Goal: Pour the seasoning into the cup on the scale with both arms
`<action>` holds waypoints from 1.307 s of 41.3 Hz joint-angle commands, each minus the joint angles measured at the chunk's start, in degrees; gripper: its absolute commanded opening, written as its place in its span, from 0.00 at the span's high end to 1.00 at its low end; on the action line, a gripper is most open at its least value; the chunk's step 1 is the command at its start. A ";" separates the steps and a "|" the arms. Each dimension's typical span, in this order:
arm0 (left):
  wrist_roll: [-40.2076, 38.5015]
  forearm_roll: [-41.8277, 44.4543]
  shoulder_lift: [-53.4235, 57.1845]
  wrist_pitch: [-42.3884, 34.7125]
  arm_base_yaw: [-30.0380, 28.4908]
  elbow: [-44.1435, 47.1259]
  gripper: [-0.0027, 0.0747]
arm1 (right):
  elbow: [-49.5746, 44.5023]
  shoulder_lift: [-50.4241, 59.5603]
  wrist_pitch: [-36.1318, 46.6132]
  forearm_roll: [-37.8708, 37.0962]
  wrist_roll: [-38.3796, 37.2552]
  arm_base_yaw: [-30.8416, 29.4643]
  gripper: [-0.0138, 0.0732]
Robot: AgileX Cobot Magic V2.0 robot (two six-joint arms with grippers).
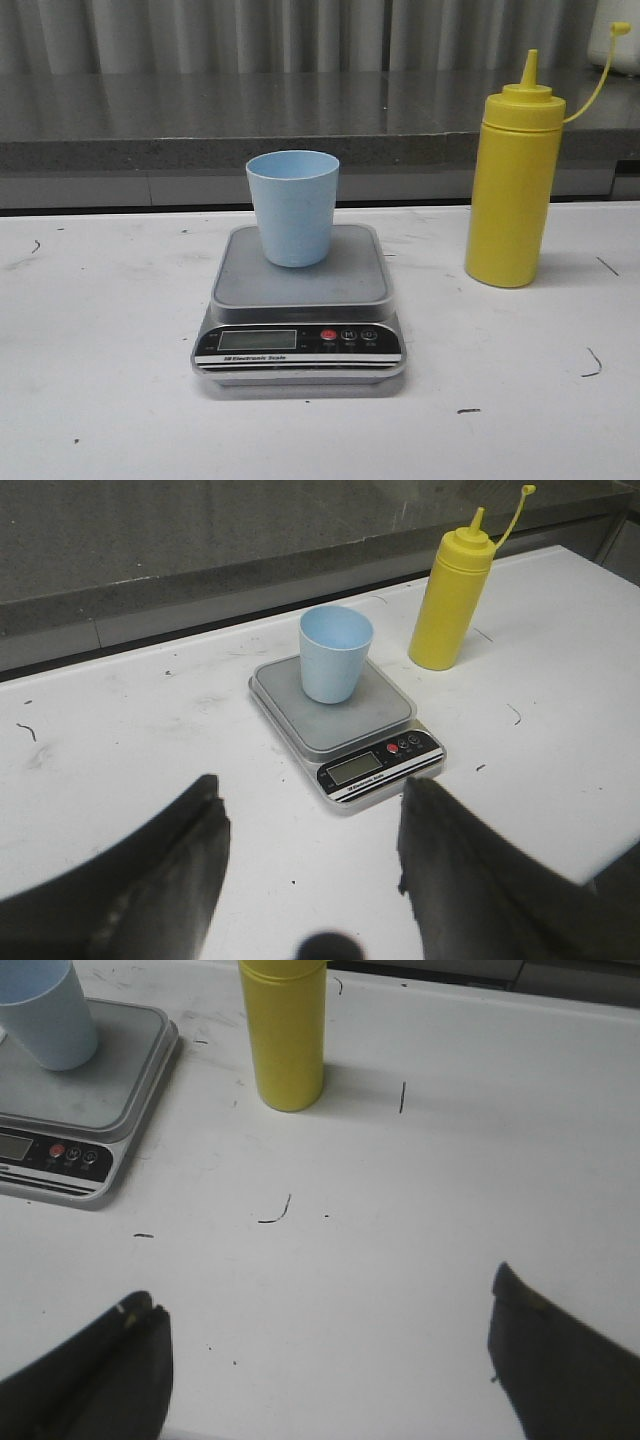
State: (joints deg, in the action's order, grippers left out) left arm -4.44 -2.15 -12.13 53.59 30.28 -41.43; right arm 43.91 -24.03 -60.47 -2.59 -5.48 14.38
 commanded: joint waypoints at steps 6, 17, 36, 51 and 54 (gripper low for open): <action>-0.40 -0.23 -0.80 -4.49 0.30 -1.29 0.75 | 1.94 -0.33 3.41 -1.00 0.71 0.27 0.18; -0.40 -0.23 -0.80 -4.49 0.30 -1.29 0.99 | 1.88 -0.33 3.46 -1.00 0.71 0.27 0.70; -0.40 -0.23 -0.80 -4.49 0.30 -1.29 0.99 | 1.55 -0.33 3.44 -1.00 0.71 0.27 0.92; -0.40 -0.23 0.64 -8.58 -1.25 3.19 0.99 | 1.55 -0.33 3.44 -1.00 0.71 0.27 0.92; -0.40 2.56 1.67 -12.93 -4.14 6.30 0.99 | 1.55 -0.33 3.44 -1.00 0.71 0.27 0.92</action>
State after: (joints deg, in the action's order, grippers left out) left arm -4.44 -1.50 -10.51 49.15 28.32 -36.60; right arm 43.91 -24.03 -60.50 -2.87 -5.48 14.38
